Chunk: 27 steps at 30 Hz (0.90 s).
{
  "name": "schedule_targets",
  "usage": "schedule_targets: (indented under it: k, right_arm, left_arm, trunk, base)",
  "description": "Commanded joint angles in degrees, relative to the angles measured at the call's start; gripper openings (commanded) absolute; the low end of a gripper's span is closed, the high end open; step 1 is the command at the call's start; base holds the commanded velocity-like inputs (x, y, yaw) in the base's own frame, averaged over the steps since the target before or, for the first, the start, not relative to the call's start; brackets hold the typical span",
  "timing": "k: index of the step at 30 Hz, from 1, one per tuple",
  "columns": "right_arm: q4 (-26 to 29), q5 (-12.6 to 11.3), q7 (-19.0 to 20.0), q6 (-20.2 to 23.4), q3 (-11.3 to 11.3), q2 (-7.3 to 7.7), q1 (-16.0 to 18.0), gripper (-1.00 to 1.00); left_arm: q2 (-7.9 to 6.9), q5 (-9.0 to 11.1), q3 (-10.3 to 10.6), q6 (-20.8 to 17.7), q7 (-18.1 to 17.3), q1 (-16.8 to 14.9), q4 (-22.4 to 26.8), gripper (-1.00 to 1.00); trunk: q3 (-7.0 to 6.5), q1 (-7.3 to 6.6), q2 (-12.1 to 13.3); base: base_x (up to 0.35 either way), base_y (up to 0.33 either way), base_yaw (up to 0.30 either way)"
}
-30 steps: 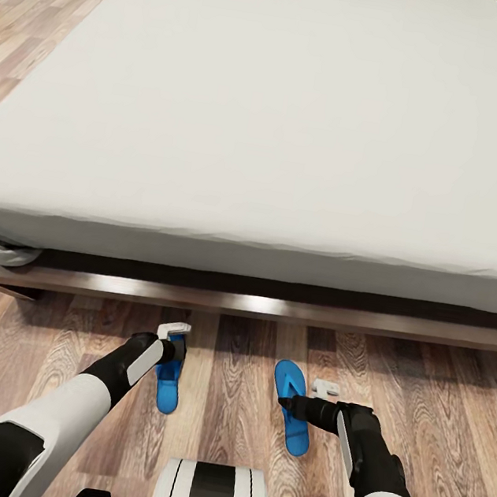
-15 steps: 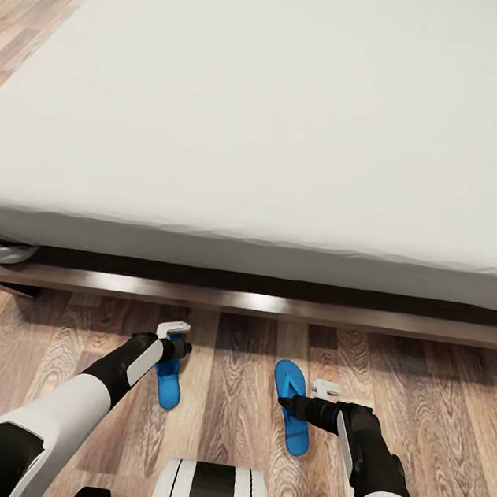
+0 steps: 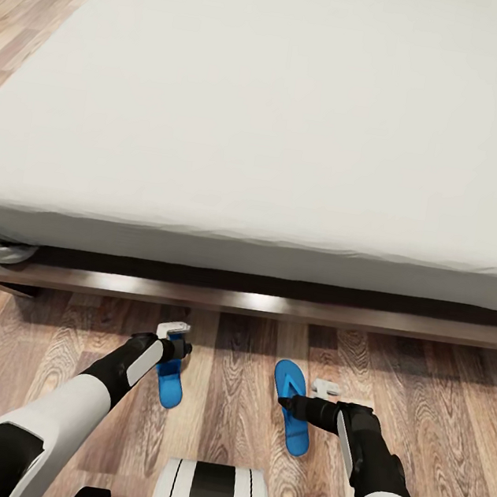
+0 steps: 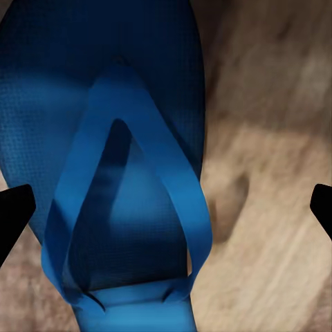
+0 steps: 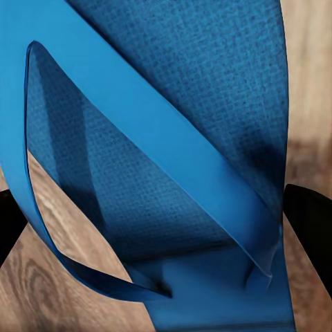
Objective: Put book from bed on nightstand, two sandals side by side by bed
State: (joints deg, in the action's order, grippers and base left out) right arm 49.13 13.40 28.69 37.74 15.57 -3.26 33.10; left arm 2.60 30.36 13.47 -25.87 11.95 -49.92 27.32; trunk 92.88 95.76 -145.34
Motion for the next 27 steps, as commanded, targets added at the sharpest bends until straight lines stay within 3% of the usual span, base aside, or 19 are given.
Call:
schedule_targets:
  k: [1, 18, 24, 26, 27]
  right_arm:
    - [0.08, 0.49, 0.48, 0.23, 0.29, -0.08, 0.03, -1.00]
    - [0.08, 0.49, 0.51, 0.23, 0.32, -0.08, 0.03, -1.00]
    - [0.08, 0.49, 0.54, 0.23, 0.32, -0.05, 0.03, -1.00]
    - [0.07, 0.49, 0.55, 0.23, 0.33, -0.03, 0.03, -1.00]
    - [0.07, 0.49, 0.55, 0.23, 0.33, -0.03, 0.03, -1.00]
  left_arm:
    - [-0.05, 0.62, 0.39, -0.14, 0.52, -0.01, 0.11, 1.00]
    - [-0.07, 0.71, 0.34, 0.33, 0.59, 0.23, 0.72, 1.00]
    - [-0.62, 0.70, 0.29, 0.49, 0.69, 3.29, 6.03, 1.00]
    - [-1.59, 0.69, 0.24, 0.49, 0.73, 6.41, 12.03, 1.00]
    - [-1.59, 0.69, 0.24, 0.49, 0.73, 6.41, 12.03, 1.00]
  trunk:
    - [0.03, -0.01, -0.01]
    - [0.03, -0.01, -0.01]
    - [0.03, -0.01, -0.01]
    - [0.03, -0.01, -0.01]
    - [0.03, -0.01, -0.01]
  base:
    - [0.000, 0.000, 0.000]
    - [0.000, 0.000, 0.000]
    - [0.000, 0.000, 0.000]
    - [0.000, 0.000, 0.000]
    - [0.000, 0.000, 0.000]
